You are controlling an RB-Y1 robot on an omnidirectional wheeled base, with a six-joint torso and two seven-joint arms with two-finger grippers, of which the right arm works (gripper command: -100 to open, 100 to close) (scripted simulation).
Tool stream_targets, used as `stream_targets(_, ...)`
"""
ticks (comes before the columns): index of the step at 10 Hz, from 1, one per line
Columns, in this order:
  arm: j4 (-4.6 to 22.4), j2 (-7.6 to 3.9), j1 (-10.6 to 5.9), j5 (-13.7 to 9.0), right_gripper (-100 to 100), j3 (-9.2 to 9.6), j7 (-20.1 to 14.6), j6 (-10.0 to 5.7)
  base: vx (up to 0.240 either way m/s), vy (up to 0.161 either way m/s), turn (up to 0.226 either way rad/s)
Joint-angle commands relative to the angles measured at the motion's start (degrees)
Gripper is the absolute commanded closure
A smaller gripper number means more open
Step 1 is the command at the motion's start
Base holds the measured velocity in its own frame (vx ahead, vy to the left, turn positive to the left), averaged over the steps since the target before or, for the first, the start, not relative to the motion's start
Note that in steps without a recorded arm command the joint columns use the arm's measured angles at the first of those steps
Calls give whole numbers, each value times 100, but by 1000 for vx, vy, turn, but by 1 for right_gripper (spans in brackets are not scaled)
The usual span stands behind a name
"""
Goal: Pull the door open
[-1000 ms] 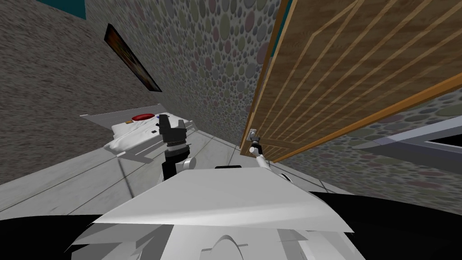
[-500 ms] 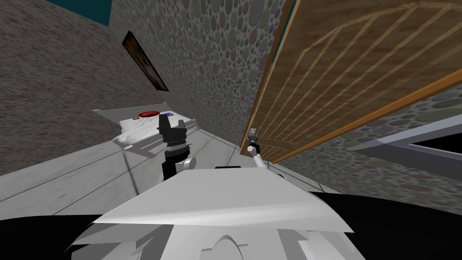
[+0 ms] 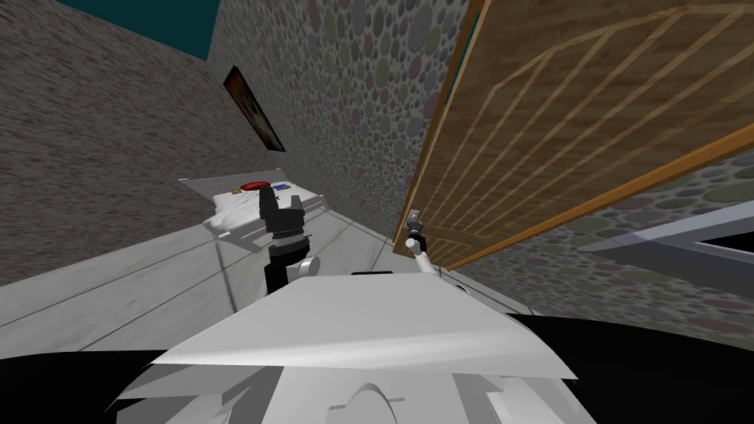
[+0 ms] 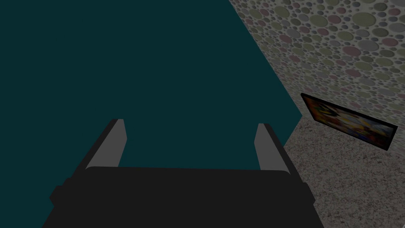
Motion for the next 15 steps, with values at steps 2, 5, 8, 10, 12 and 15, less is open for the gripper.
stream_targets(2,74,-336,75,-70,-100,-81,-297,-4,181,-18,136)
stream_targets(5,48,-388,92,-89,100,-108,-309,32,59,-4,36)
stream_targets(8,48,-388,92,-89,100,-108,-309,32,-17,-4,7)
stream_targets(10,48,-388,92,-89,100,-108,-309,32,0,0,0)
stream_targets(12,22,-538,157,-99,100,22,-482,54,-166,-43,165)
stream_targets(15,-36,-744,237,-114,100,217,-736,66,-210,-51,166)
